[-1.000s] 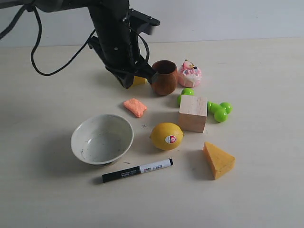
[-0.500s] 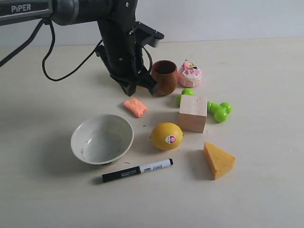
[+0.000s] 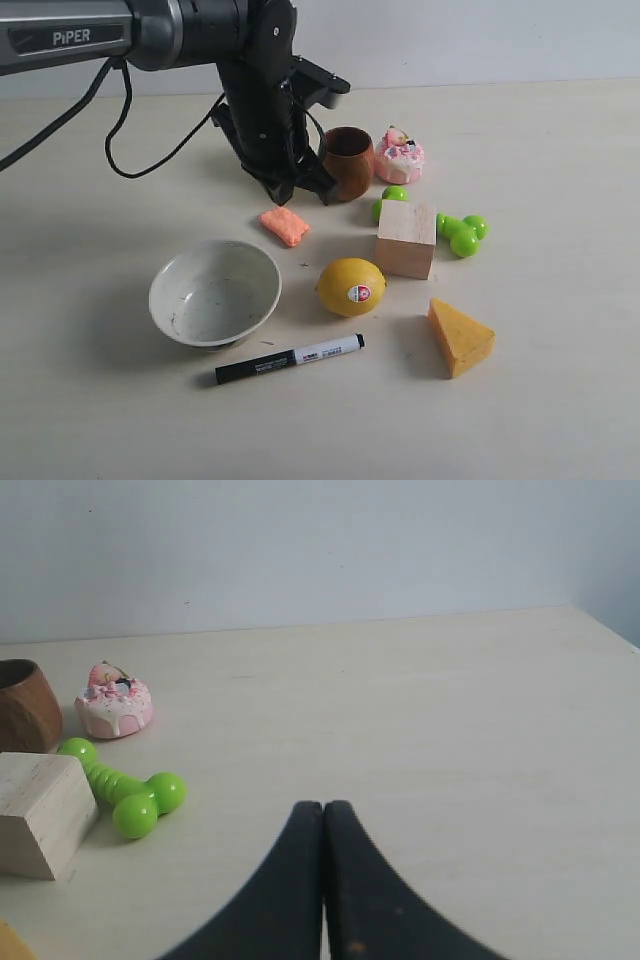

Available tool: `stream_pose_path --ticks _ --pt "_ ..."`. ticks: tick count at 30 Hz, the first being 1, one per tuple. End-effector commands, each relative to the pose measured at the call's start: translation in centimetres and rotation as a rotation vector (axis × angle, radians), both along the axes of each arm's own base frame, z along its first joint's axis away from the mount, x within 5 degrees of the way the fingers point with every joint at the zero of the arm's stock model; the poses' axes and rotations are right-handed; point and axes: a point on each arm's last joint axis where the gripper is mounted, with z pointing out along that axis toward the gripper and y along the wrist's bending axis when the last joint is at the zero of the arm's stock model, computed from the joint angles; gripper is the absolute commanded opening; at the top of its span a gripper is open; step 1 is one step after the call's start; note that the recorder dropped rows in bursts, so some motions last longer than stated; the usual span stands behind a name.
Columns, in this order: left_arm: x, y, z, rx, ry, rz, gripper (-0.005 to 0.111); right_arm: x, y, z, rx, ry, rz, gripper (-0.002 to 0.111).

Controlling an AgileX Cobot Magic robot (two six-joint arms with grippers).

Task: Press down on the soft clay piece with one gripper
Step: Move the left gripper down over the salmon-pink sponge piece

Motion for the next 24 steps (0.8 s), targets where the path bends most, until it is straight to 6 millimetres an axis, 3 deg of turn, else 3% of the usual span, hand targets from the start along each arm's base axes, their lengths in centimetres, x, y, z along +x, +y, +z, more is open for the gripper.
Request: stream_pose_path --ticks 1,24 --pt "0.2 -0.4 -0.8 -0.003 -0.009 -0.010 0.000 0.0 0.0 -0.1 -0.006 -0.007 0.005 0.000" --pt "0.7 -0.6 -2.7 -0.013 -0.002 -0.004 0.000 0.0 0.0 -0.1 -0.006 -0.007 0.005 0.000"
